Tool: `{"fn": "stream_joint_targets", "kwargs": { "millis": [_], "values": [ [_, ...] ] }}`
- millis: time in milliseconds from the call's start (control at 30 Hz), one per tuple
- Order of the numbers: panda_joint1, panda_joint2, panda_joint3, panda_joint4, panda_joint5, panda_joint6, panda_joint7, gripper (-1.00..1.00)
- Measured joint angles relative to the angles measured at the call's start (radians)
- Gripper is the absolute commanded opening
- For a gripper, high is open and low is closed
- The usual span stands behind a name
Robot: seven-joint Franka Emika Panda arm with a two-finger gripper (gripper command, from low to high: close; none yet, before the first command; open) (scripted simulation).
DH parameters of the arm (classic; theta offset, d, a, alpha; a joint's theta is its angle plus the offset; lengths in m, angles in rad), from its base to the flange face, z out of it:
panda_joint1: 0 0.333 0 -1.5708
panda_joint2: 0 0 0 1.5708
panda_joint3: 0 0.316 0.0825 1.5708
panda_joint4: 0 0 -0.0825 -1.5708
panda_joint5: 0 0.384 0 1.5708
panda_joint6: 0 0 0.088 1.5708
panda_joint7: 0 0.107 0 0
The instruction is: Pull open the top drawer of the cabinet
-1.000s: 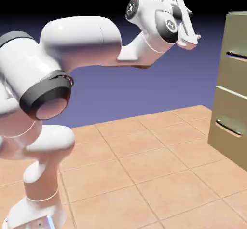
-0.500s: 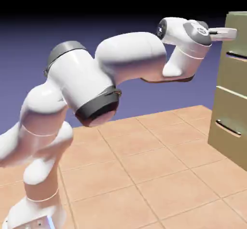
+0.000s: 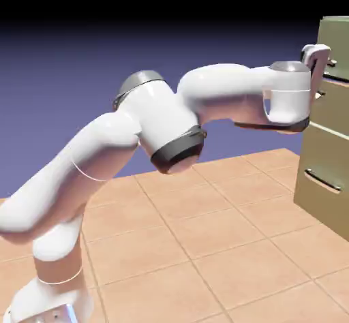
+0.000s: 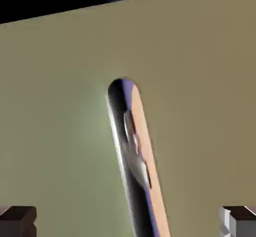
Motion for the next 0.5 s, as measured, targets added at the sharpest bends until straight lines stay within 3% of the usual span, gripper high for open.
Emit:
{"fn": "stream_joint_targets", "kwargs": {
  "millis": [300, 333, 500],
  "values": [
    [0.182, -0.202, -0.015, 0.326, 0.137, 0.065, -0.302, 0.00],
    [0.184, -0.204, -0.015, 0.329, 0.139, 0.065, -0.305, -1.00],
    [0.121, -0.153, 0.004, 0.221, 0.082, 0.037, -0.216, -1.00]
  ]
}}
